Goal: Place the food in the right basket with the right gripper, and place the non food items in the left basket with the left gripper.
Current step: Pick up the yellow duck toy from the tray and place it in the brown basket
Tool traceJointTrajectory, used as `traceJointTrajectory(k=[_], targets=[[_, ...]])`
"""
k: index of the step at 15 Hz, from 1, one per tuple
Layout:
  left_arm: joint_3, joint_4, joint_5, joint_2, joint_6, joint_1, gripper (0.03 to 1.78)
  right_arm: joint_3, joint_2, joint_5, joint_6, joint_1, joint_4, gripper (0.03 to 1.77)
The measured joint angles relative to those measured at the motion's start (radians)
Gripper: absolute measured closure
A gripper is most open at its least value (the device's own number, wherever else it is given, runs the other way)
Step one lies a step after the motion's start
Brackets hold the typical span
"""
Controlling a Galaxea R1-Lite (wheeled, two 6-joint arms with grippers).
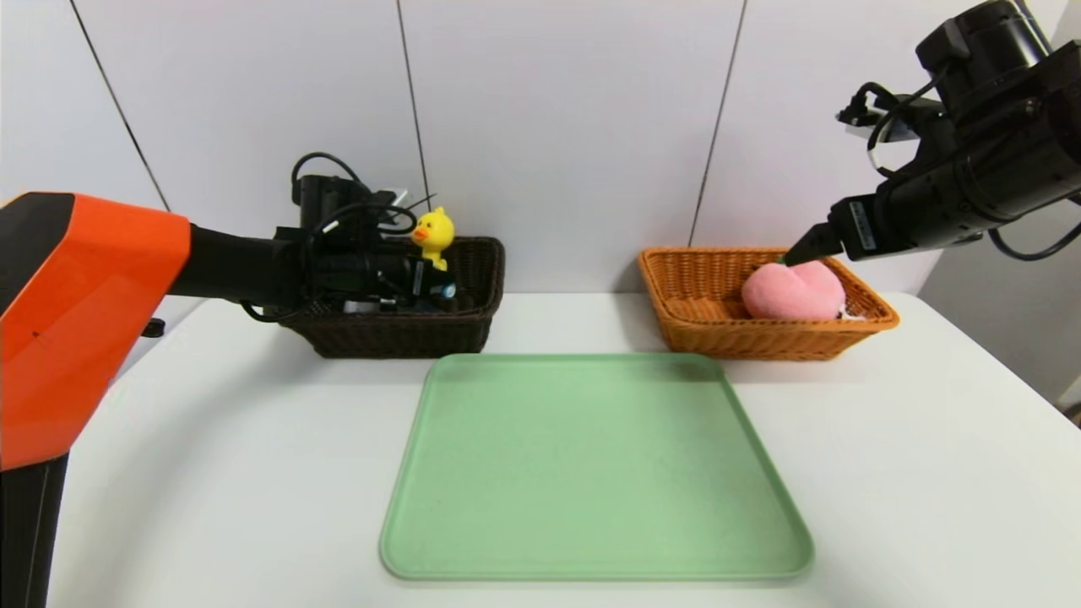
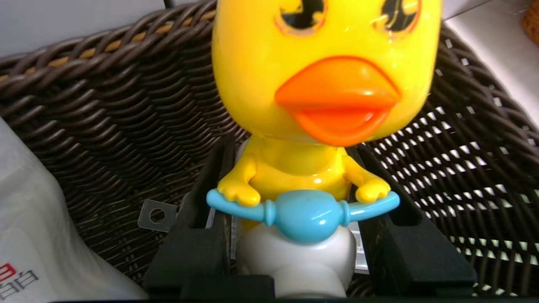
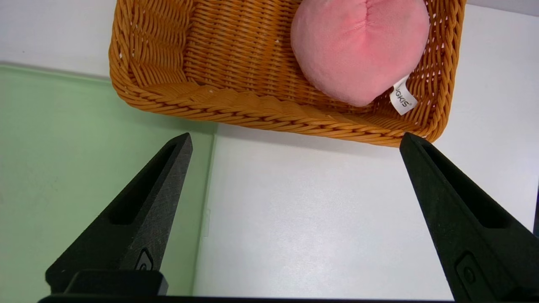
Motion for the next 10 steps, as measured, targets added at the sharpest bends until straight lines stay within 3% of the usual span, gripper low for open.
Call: traceJointTrajectory(k=[3,10], targets=[[-0.016,-0.001,0.0,0.023,0.0,-0.001,0.96,0.0,0.0,0.0,0.0,-0.002,0.0,0.1],[-0.029,-0.031,0.0,0.045,0.0,0.001,0.47,0.004,-0.004,0.0,0.0,-0.003,0.001,0.1]])
